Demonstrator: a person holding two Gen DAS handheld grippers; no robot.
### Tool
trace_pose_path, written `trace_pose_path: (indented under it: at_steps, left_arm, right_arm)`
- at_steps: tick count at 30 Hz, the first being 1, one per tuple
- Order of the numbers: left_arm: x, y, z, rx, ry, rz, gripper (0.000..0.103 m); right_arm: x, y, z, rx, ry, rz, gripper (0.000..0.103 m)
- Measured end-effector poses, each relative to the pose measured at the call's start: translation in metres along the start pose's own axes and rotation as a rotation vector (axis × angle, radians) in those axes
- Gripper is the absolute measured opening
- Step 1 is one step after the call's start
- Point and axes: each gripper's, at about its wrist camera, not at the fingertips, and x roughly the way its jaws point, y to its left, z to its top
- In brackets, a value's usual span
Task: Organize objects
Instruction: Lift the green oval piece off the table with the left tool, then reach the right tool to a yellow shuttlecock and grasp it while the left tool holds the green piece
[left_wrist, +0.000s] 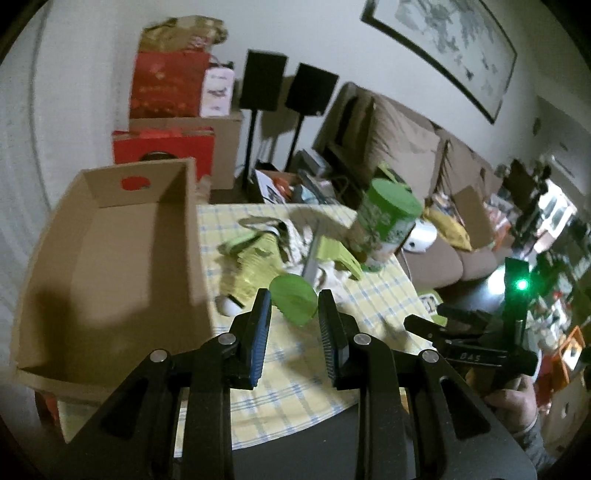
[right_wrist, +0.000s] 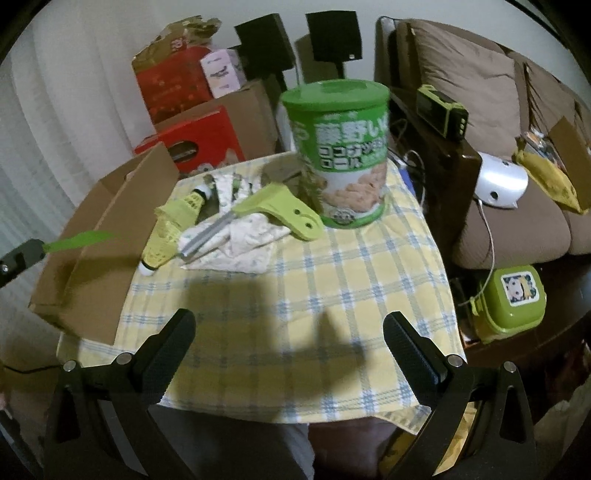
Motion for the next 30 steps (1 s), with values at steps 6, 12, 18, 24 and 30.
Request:
trace_pose_path:
  at_steps: [6,12,18,24,30]
  left_arm:
    - [-0.016,0.021,-0.005,-0.044,-0.024,0.027,0.024]
    - [-0.024,0.033,-0.010,-0.073,-0.034,0.025,0.024]
    - [-0.029,0.037,-0.011,-0.083,-0.046,0.020,0.024]
    - [-0.032,0.044,-0.009,-0.092,-0.055,0.018,0.024]
    - [-0.036,0.049,-0.008,-0.101,-0.065,0.018,0.024]
  right_arm:
    - [0.004,0.015,0.005,-0.017,0.001,0.045,0.101]
    - [0.016,0.021,0.005,-0.007,0.035,0.076,0.096]
    - [0.028,0.024,0.011,0.008,0.054,0.092,0.095]
    - [0.036,0.036,0.024,-0.019,0.052,0.083,0.094]
    - [0.045,0.053,0.051,-0.079,0.030,0.059,0.094]
